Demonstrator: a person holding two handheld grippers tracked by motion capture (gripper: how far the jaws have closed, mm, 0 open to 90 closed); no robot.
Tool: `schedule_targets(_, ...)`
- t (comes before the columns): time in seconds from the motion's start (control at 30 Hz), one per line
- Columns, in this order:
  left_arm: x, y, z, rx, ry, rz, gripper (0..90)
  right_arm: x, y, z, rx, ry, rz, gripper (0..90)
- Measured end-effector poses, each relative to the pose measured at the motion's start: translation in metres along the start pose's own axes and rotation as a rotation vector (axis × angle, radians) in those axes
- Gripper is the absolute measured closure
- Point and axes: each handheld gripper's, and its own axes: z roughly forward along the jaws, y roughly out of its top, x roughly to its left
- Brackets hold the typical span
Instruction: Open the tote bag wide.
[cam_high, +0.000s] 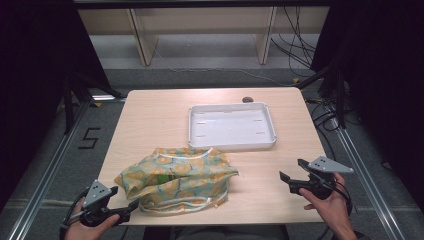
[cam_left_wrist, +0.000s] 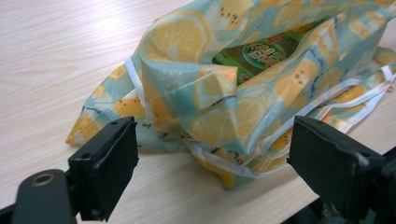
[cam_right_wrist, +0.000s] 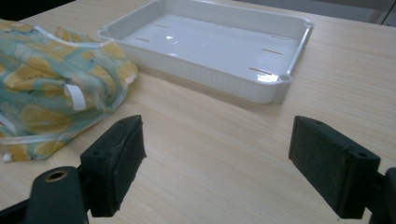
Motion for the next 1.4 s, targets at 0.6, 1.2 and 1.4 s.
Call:
schedule_targets(0.6,-0.001,0.000,0.001,0.002,-0.004,0.015,15.1,0.008,0.001,0.011,0.010,0.099,-0.053,16.7)
schedule_targets(1.2,-0.001,0.000,0.003,-0.004,-0.013,0.007,15.1,0.028,0.017,0.039,0.054,0.199,-0.154,19.9)
schedule_targets(1.4,-0.001,0.000,0.003,-0.004,-0.006,0.008,15.1,0.039,0.025,0.057,0.062,0.245,-0.225,25.5)
